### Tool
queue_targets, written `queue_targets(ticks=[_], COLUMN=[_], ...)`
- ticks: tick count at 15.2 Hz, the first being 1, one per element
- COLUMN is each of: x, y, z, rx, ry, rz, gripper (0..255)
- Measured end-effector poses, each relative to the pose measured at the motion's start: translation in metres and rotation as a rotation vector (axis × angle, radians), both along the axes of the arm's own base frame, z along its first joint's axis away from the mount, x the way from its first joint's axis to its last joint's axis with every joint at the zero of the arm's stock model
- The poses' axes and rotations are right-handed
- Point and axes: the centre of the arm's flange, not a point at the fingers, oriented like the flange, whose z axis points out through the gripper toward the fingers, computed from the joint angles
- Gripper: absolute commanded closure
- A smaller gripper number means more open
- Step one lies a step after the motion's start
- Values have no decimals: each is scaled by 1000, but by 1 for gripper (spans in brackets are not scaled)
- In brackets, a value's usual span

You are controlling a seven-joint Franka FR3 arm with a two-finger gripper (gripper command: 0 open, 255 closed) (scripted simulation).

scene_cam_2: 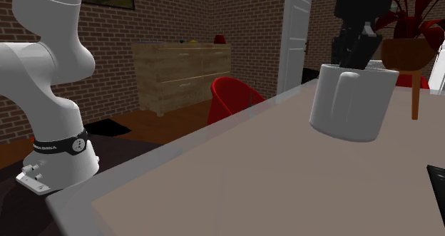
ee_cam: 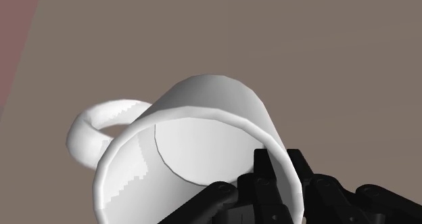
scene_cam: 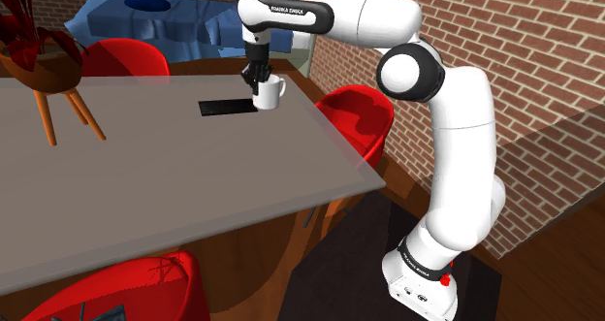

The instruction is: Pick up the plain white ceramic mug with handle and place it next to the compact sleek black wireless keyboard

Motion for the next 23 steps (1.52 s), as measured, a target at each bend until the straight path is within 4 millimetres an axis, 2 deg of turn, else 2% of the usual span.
queue_targets(ticks=[19, 23], x=[1, 0], y=[1, 1], z=[-101, -115], rx=[0, 0], ry=[0, 0], rz=[0, 0], gripper=[255, 255])
